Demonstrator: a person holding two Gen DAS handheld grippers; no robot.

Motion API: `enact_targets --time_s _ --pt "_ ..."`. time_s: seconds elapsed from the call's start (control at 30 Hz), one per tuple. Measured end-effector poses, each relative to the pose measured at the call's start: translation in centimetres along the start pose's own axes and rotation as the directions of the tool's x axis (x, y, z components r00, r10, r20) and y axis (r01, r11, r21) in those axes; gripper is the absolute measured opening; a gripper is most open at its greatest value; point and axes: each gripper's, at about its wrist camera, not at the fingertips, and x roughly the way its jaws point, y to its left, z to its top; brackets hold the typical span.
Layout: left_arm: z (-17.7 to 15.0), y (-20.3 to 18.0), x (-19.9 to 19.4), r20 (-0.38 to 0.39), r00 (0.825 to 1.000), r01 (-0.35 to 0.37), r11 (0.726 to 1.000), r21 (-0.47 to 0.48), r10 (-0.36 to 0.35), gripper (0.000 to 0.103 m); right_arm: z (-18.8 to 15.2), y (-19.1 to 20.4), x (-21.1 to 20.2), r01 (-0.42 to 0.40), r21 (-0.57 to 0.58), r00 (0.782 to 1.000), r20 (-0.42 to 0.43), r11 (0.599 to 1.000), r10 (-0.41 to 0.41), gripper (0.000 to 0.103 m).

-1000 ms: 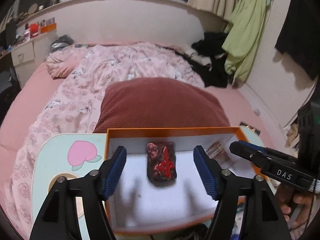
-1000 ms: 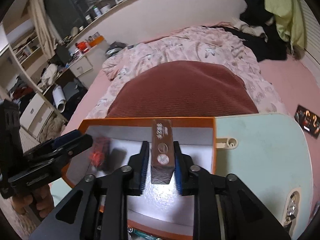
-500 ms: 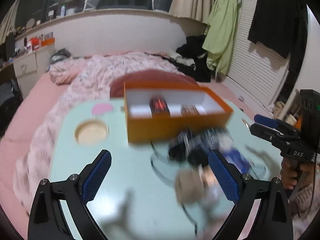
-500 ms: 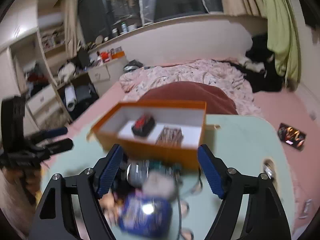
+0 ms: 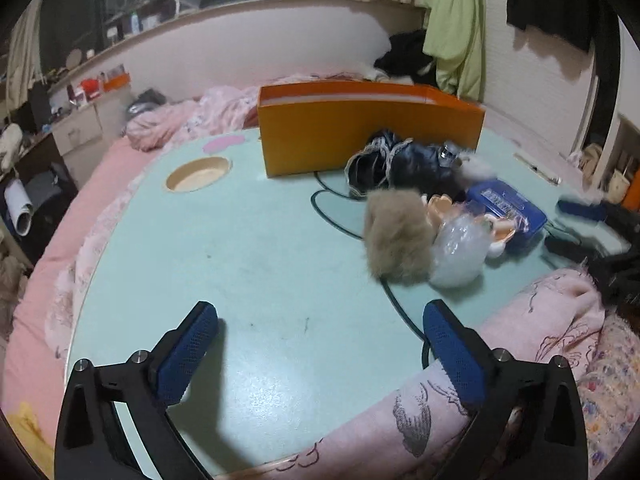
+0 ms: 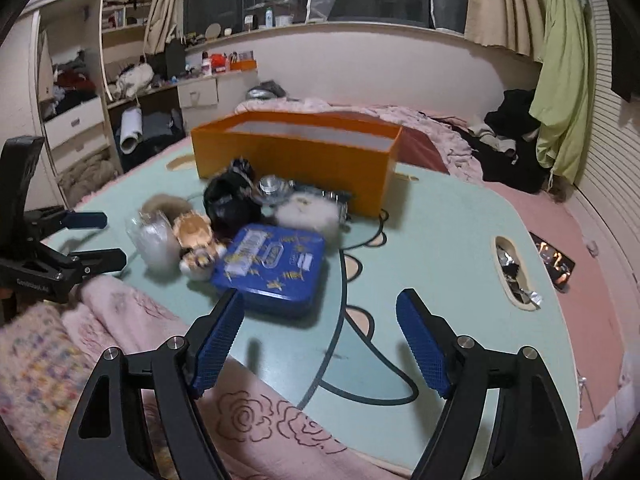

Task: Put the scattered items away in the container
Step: 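Withdraw both open tools from the orange box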

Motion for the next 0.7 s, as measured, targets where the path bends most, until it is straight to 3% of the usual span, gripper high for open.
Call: enact_targets --time_s 0.03,0.17,0.7 --pt "-0.1 0.1 0.0 0.004 1.000 0.002 1.000 0.002 -0.002 0.103 -0.3 0.1 0.6 -0.004 0.005 1.000 -0.021 1.000 0.004 0.079" --pt "-0.2 0.1 0.0 0.024 1.000 0.010 1.000 0.009 -0.010 0.103 -1.5 -0.5 0.9 -0.002 0.042 0.998 0.055 0.999 0.000 0.096" --pt "-0.3 0.0 0.0 0.029 1.000 0.009 1.000 0.009 -0.009 0.103 -1.4 -0.7 0.8 -0.006 0.042 0.997 0.073 0.999 0.003 0.099"
